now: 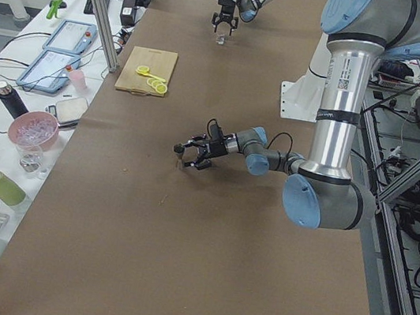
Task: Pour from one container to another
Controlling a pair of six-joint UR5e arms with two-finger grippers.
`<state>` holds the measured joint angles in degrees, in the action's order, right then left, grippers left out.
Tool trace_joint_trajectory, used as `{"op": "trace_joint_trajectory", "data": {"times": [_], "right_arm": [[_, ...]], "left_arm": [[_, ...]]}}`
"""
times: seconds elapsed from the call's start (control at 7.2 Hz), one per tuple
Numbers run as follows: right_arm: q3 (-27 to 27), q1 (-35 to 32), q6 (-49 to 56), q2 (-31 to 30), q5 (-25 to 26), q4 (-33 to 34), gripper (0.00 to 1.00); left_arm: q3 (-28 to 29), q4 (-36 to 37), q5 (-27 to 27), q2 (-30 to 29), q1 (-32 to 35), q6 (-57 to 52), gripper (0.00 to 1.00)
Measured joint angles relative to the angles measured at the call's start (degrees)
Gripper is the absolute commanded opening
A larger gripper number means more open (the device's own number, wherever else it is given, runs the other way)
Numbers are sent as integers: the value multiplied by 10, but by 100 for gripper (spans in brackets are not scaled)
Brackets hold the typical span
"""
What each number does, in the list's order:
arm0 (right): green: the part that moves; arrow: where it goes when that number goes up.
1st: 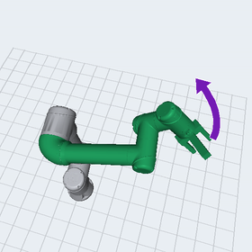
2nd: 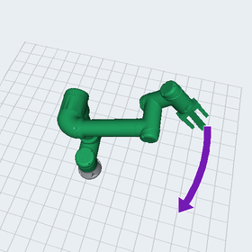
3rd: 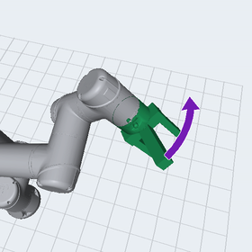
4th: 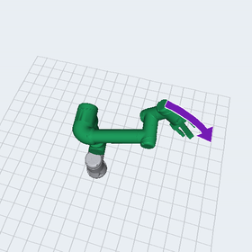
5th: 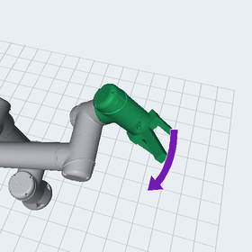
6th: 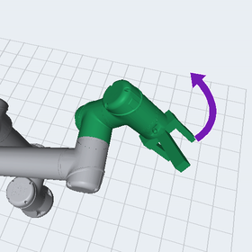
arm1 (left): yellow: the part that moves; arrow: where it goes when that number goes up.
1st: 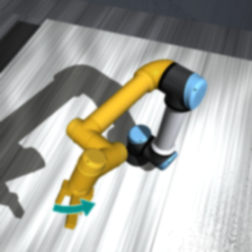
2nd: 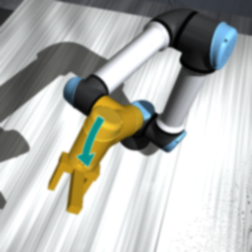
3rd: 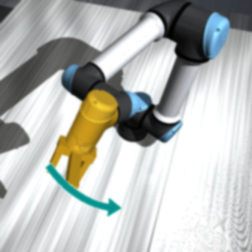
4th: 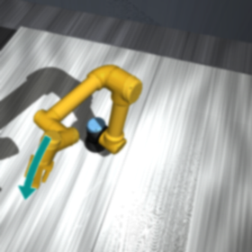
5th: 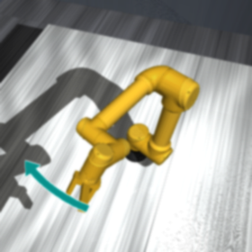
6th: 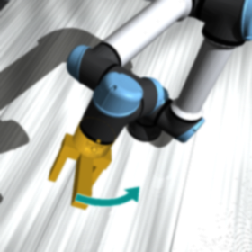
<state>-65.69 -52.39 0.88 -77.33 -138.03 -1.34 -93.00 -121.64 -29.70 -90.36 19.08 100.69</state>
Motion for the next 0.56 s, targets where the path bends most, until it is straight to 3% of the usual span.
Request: {"op": "trace_joint_trajectory", "data": {"times": [0.56], "right_arm": [[7,5,1,3,8,-21,94]], "left_arm": [[19,0,30,-11,8,-1,88]]}}
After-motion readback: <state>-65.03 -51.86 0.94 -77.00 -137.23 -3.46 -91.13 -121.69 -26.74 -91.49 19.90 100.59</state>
